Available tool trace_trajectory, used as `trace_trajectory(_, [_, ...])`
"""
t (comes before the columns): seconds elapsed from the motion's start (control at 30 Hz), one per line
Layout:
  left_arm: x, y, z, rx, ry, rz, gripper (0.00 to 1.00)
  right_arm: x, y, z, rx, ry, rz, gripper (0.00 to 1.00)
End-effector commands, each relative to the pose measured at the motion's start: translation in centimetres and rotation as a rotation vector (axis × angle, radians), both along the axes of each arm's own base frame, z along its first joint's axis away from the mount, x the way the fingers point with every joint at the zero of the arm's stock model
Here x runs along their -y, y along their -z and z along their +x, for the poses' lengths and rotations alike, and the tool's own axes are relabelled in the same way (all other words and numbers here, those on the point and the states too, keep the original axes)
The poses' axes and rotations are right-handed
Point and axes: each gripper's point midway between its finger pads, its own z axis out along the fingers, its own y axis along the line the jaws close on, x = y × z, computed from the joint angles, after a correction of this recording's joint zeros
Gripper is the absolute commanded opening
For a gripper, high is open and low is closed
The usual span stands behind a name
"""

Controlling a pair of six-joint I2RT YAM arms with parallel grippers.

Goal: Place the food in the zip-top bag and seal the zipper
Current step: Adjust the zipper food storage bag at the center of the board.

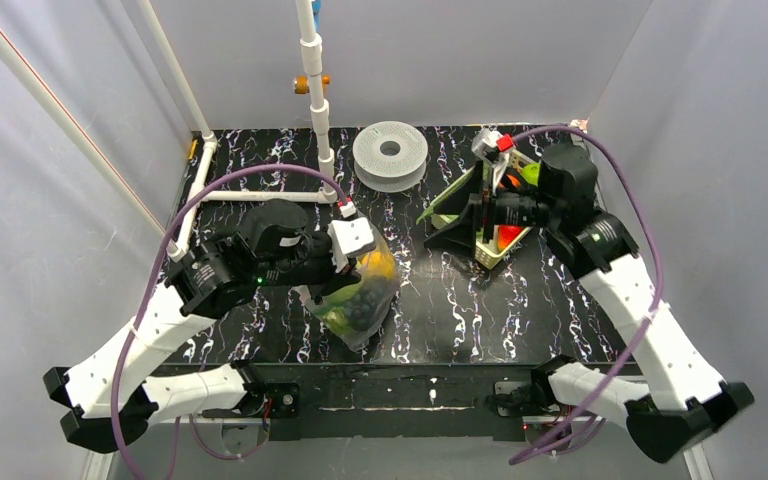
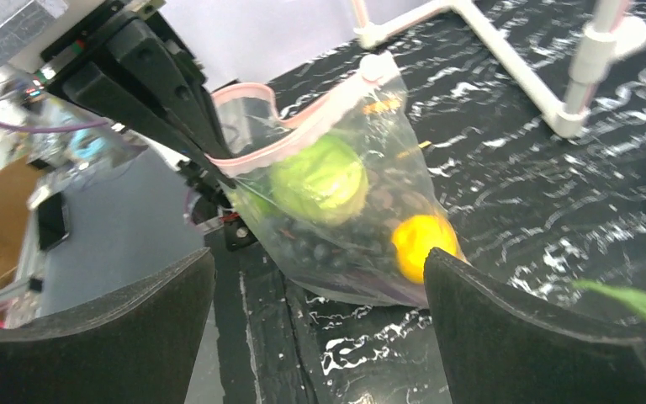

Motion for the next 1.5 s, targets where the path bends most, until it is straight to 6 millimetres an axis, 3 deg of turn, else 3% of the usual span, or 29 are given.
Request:
trace_trajectory(0.0, [0.7,-2.4,0.5,0.094,0.110,-0.033,0.00,-1.5,-2.2,-0.3,0.095,-0.272,0.073,0.98])
trace_trajectory(0.13, [0.9,-1.5,1.3,0.060,0.071,-0.004,0.00,-2.5,-2.0,0.5,0.015,-0.325,0.093,0.98])
trace_trajectory(0.33, [0.9,-1.4,-1.7,-0.035,0.148,-0.057,0.00,-3.4,-1.0,1.9,0.029,-0.336,0.131,0.98])
trace_trajectory(0.43, [0.4,-1.6,-2.2,-0.049,0.140,-0.068,0.00,-4.2,-0.9,2.3,0.066,-0.406,0.129,0.98])
trace_trajectory(0.57, [0.0,-1.1,-2.4,-0.059,0.119,-0.065,0.00,-6.2,0.7,3.5,0.050,-0.423,0.091,0.98])
trace_trajectory(0.87, [-0.1,0.2,-2.6,-0.115,0.071,-0.079,0.00,-9.6,1.6,3.3,0.064,-0.444,0.087,0.98])
trace_trajectory(1.07, [-1.6,1.2,-0.3,-0.132,-0.159,-0.054,0.00,-10.6,3.0,3.0,0.078,-0.465,0.071,0.98])
trace_trajectory(1.2, [-2.9,1.0,1.3,-0.149,-0.340,-0.051,0.00,-11.3,3.9,2.0,0.122,-0.385,0.032,0.96])
trace_trajectory(1.47, [-1.1,0.5,-2.1,-0.233,-0.144,-0.129,0.00,-10.6,5.4,2.0,0.164,-0.244,0.048,0.92])
